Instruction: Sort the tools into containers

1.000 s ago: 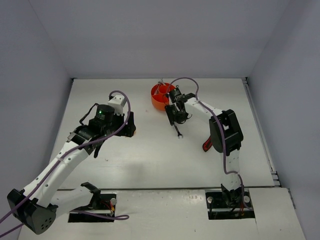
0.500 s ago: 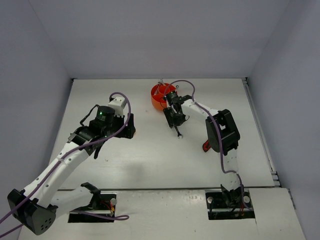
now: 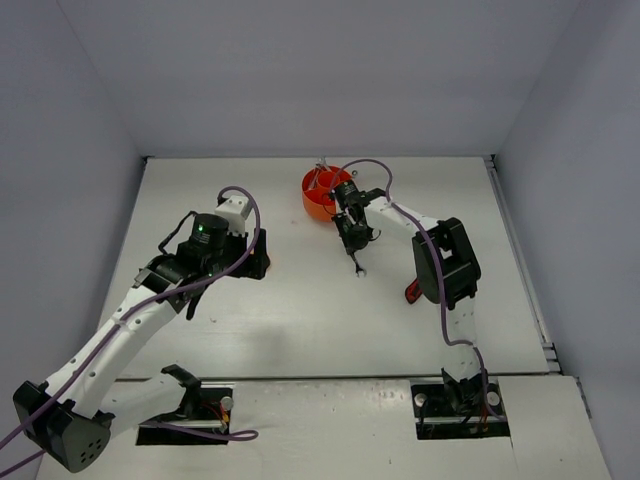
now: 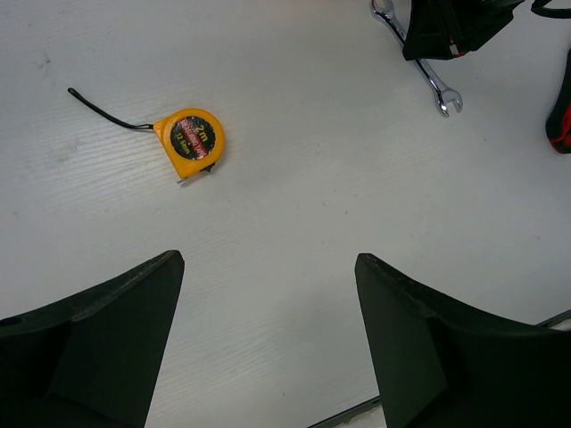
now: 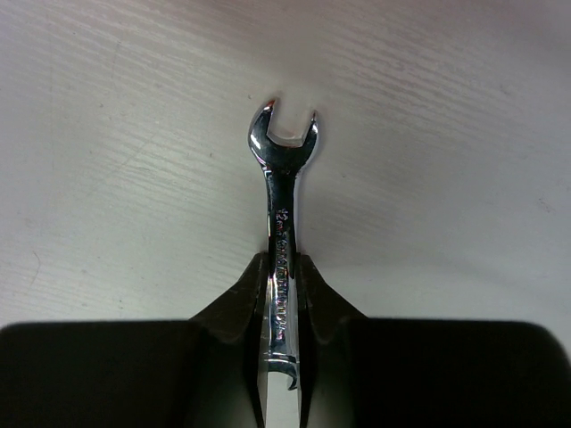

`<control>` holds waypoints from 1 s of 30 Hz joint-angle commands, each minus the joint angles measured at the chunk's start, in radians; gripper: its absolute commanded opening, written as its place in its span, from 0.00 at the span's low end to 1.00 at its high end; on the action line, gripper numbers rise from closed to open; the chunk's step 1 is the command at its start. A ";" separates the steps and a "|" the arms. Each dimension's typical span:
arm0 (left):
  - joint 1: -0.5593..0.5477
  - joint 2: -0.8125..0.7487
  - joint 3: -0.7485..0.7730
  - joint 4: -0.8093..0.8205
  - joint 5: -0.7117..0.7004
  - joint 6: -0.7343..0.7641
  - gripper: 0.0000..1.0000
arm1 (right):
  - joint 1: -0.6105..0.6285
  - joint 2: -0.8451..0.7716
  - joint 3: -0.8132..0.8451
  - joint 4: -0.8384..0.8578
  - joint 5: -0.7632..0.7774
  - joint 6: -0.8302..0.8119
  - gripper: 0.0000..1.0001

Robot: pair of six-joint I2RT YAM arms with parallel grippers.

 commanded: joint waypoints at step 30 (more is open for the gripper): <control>0.009 -0.030 0.029 0.024 -0.042 -0.015 0.75 | -0.034 -0.368 0.162 0.133 -0.068 -0.302 0.00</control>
